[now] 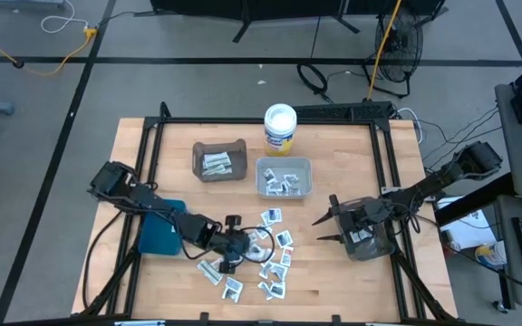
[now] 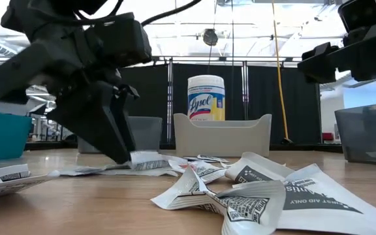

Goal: Pick & Place First Aid Supplies
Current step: Put the orange ointment pack into the blue bin

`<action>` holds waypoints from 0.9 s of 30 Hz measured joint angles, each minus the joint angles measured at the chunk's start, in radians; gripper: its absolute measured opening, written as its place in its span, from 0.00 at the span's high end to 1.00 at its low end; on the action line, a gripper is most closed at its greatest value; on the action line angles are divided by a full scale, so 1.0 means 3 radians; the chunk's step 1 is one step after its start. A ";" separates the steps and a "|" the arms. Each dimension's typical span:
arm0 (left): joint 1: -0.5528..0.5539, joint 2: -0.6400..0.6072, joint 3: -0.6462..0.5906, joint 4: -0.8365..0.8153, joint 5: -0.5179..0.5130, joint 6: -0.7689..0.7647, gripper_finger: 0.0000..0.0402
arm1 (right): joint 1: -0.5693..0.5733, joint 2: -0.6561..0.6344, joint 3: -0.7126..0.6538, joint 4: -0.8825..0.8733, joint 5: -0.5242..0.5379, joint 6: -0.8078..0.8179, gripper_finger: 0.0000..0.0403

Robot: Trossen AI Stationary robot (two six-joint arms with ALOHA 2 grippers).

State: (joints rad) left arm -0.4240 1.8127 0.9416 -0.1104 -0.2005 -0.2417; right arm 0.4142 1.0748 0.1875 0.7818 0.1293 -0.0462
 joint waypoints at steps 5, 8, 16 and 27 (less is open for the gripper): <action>0.0000 -0.0156 -0.0001 -0.0042 -0.0015 -0.0074 0.60 | 0.0000 0.0000 0.0000 -0.0003 0.0001 0.0001 0.50; 0.0000 -0.0212 -0.0001 -0.0070 -0.0037 -0.0115 0.51 | 0.0000 0.0000 0.0000 -0.0003 0.0001 0.0001 0.50; 0.0051 -0.0161 -0.0006 -0.0235 -0.0032 -0.0257 0.30 | 0.0000 0.0000 0.0000 -0.0001 -0.0002 0.0026 0.50; 0.0128 -0.0114 -0.0005 -0.0248 0.0172 -0.0226 0.36 | 0.0000 0.0000 0.0000 0.0009 -0.0007 0.0027 0.50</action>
State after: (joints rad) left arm -0.3855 1.7786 0.9401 -0.1848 -0.1490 -0.3094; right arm 0.4141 1.0748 0.1875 0.7845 0.1273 -0.0380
